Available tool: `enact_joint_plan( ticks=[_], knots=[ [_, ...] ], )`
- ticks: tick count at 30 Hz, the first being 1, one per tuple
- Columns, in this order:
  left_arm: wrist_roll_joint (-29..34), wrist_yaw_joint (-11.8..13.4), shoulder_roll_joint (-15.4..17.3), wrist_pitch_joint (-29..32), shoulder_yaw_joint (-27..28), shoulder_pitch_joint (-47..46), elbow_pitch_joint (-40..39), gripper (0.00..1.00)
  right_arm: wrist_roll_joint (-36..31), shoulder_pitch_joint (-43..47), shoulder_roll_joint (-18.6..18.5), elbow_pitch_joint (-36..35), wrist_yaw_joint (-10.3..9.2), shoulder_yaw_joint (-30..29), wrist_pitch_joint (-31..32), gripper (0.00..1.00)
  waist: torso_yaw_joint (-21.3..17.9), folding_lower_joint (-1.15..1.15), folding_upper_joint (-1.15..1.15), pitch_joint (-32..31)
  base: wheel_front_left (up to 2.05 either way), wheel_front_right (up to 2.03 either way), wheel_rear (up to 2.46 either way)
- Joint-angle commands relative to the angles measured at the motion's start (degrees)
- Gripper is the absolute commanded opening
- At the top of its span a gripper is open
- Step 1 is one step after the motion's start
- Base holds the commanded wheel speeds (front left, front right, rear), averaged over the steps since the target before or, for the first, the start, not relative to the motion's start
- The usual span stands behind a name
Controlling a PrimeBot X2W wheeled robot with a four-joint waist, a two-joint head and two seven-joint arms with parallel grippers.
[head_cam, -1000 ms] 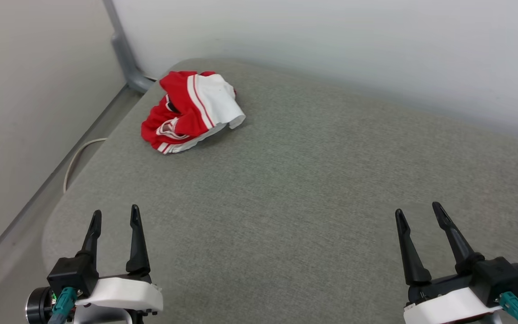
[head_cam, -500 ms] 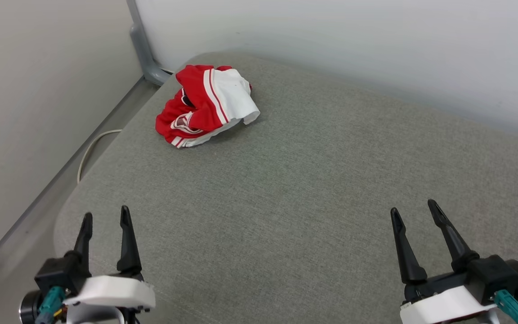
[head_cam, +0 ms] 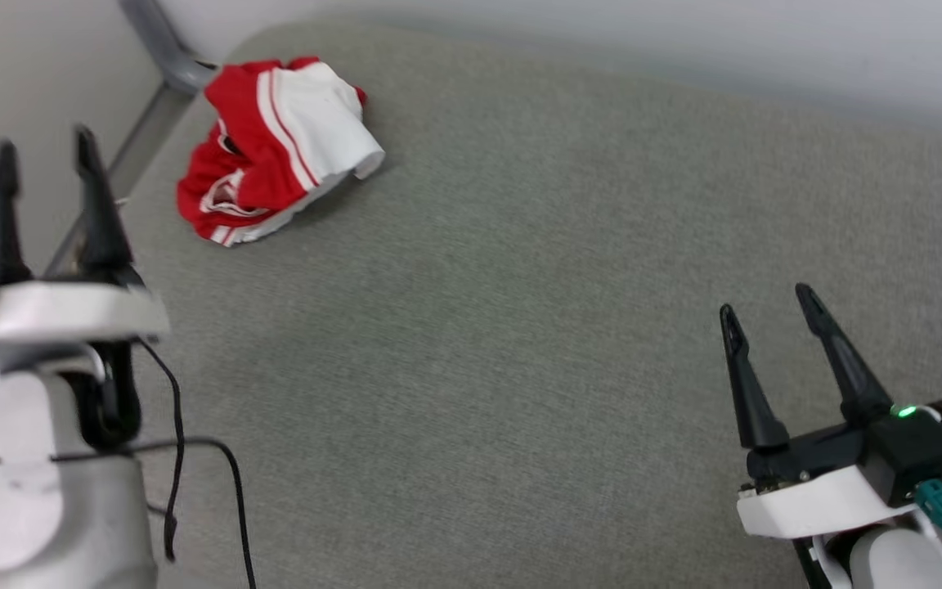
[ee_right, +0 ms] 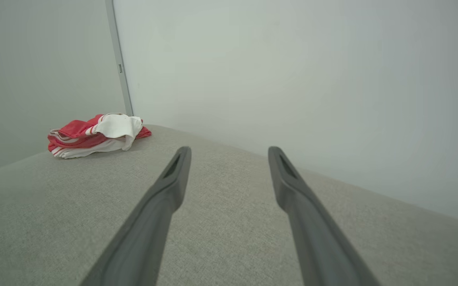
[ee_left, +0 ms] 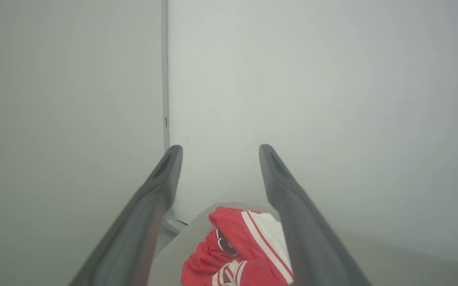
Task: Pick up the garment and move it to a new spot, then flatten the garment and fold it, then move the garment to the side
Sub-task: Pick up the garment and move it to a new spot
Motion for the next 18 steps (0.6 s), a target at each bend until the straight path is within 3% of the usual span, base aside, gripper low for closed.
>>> enact_joint_plan(
  ticks=[1,5,9,11,14,18],
  knots=[
    [-1.16,-0.32,-0.03,-0.15,0.53,-2.23,0.59,1.0,-0.18,-1.27,-0.55,-0.62,-0.04,0.04,-0.12,1.0,-3.35,-0.01,0.0,4.21,0.0,0.0,0.0],
    [-4.12,-0.65,3.65,-0.15,1.2,-10.3,4.45,1.0,-0.66,-3.49,-1.59,-2.62,-0.04,-0.24,-0.13,1.0,-5.36,-0.01,0.0,8.54,0.0,0.0,0.0],
    [-8.83,-0.73,9.97,0.21,-4.82,-16.83,10.66,1.0,-1.09,-5.13,-2.41,-4.49,-0.04,-0.45,-0.12,1.0,-6.77,-0.01,0.0,12.07,0.0,0.0,0.0],
    [-12.77,-0.7,13.06,3.15,-8.42,-20.29,13.86,1.0,-1.25,-5.85,-2.64,-5.57,-0.04,-0.71,-0.12,1.0,-7.27,-0.01,0.0,13.47,0.0,0.0,0.0],
    [-19.56,-0.71,17.21,11.29,-14.38,-24.3,18.1,1.0,-1.46,-6.75,-2.81,-6.85,-0.04,-0.61,-0.12,1.0,-8.11,-0.01,0.0,15.35,0.0,0.0,0.0],
    [-28.94,-0.72,22.04,28.14,-20.4,-28.52,22.6,1.0,-1.68,-7.84,-2.99,-8.26,-0.04,-0.26,-0.12,1.0,-9.19,-0.01,0.0,17.22,0.0,0.0,0.0]
  ],
)
